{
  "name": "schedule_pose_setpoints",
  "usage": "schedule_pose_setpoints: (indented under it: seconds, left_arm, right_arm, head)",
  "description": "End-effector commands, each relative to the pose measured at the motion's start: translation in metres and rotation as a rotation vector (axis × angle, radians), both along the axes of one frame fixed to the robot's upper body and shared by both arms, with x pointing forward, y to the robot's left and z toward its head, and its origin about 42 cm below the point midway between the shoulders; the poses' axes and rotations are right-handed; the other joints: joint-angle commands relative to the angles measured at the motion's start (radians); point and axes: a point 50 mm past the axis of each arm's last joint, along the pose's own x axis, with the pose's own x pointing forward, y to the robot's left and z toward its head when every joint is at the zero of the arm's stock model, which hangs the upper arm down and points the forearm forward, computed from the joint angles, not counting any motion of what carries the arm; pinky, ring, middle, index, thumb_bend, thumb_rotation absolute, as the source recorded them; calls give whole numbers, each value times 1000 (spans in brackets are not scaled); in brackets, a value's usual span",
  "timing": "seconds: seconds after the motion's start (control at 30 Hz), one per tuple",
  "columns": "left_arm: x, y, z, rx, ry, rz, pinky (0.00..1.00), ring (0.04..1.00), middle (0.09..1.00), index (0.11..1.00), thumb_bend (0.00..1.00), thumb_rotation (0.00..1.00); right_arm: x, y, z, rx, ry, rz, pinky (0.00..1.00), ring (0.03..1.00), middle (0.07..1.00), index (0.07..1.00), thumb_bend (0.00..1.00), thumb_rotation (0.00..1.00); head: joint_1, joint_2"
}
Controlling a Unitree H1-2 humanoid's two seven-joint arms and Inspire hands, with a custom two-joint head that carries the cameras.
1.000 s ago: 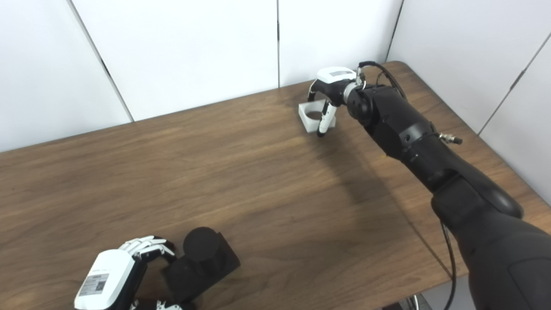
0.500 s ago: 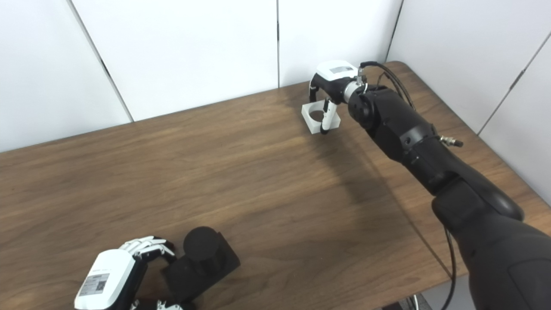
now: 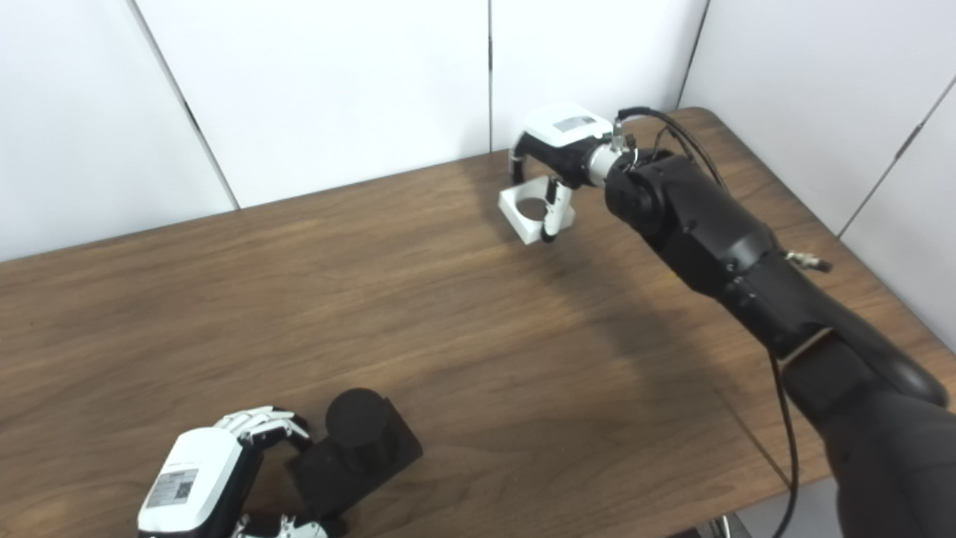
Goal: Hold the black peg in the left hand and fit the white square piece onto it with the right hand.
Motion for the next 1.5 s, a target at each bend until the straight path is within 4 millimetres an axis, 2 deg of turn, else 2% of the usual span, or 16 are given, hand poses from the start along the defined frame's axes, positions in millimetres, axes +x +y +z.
schedule_pose_setpoints:
  seconds: [0.0,0.13,0.3,0.6,0.87,1.47]
  left_arm:
    - [-2,-3,-4,18,19,-9,800,795,738,491,515,44]
    - [0,-7,-5,21,23,-9,816,804,745,491,514,44]
    - [2,-15,-7,25,27,-4,827,815,750,492,512,48]
    - [7,-26,-7,39,34,1,839,828,760,493,509,48]
    - [9,-27,-5,28,32,8,831,826,758,493,510,48]
    - [10,-27,-2,25,36,5,820,817,755,493,509,49]
  right_arm:
    - [-6,2,43,-9,-92,43,865,901,788,485,522,125]
    - [-31,27,61,-6,-112,154,819,893,777,485,522,126]
    - [-64,59,73,32,-94,285,793,892,777,484,522,126]
    - [-110,103,80,86,-28,471,759,887,768,483,523,126]
    - [-130,127,79,110,20,561,755,882,758,483,523,127]
    - [-136,143,48,156,92,601,806,893,769,483,522,126]
  head:
    - [25,10]
    - [80,34]
    - [152,61]
    - [187,88]
    - [177,104]
    - [173,118]
